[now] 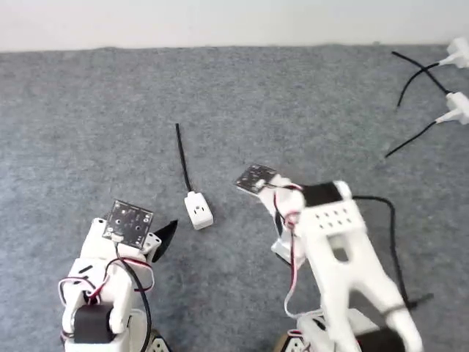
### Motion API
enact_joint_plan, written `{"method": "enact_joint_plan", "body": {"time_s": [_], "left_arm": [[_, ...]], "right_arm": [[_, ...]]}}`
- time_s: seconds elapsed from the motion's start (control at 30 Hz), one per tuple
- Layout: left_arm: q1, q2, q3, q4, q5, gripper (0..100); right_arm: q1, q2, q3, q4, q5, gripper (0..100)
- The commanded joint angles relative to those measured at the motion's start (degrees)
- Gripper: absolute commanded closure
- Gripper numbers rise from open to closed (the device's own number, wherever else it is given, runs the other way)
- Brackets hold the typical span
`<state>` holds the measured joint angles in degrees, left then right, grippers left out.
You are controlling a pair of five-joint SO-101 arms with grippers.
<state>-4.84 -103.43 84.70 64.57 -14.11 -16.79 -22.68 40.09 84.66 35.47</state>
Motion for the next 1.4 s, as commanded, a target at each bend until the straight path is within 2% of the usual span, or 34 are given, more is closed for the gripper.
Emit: {"method": "enact_joint_plan", "body": {"time_s": [0.0, 0.27, 0.57, 0.83, 1.07, 1.3, 1.37], "left_arm": [[-1.41, -0.70, 0.31, -2.64, 0.79, 65], [-1.41, -0.70, 0.66, -2.73, 0.62, 65], [-1.41, -0.70, 0.75, -3.25, 0.53, 65], [-1.49, -0.70, 1.63, -4.22, -0.35, 65], [-1.49, -0.70, 1.63, -4.13, -0.53, 65], [-1.49, -0.70, 1.63, -4.13, -0.53, 65], [-1.49, -0.70, 1.63, -4.13, -0.53, 65]], "right_arm": [[-2.07, 4.97, -7.21, 1.10, 4.84, 44.0], [0.66, 16.75, -19.25, 1.63, 18.11, 44.0], [2.15, 33.98, -36.13, 9.36, 36.92, 44.0], [2.86, 56.13, -53.89, 9.98, 37.71, 44.0], [4.18, 69.05, -73.14, 18.24, 40.70, 44.0], [5.85, 76.97, -80.97, 18.24, 40.88, 44.5], [5.85, 77.58, -81.58, 18.24, 40.88, 50.4]]}}
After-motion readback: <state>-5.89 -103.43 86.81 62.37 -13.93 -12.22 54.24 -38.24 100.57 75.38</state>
